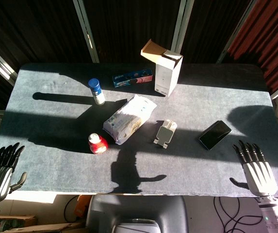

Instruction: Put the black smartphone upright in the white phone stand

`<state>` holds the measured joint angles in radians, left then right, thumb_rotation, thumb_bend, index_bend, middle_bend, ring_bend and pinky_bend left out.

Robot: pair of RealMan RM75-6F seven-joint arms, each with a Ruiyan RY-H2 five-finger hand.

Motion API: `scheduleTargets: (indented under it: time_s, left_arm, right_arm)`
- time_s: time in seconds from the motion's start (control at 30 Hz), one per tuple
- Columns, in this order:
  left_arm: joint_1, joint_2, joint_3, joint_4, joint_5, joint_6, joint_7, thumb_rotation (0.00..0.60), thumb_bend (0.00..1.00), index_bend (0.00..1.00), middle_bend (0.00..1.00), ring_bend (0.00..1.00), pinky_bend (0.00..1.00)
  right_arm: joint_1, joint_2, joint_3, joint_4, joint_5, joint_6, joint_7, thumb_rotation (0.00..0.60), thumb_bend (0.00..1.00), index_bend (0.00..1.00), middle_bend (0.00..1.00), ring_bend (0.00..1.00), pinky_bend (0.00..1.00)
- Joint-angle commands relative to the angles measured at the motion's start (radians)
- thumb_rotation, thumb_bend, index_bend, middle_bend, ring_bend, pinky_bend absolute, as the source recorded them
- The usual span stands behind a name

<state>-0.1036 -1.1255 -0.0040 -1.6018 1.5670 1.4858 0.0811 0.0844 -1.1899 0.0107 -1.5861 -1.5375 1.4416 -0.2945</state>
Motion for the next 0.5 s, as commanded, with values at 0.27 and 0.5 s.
scheduleTargets:
  time_s: [0.27,0.5]
  left_arm:
    - [-0.006,0.002,0.001,0.000,0.009,-0.004,-0.013,0.600,0.37,0.00,0.00,0.00,0.00]
    - [-0.025,-0.005,-0.014,0.006,-0.014,-0.033,-0.016,0.600,0.37,0.00,0.00,0.00,0.00]
  right_arm:
    - [0.029,0.001,0.028,0.031,0.045,-0.047,-0.001,0.600,0.19,0.00,0.00,0.00,0.00]
    - [0.191,0.018,0.101,0.180,0.141,-0.295,-0.018,0.600,0.19,0.00,0.00,0.00,0.00]
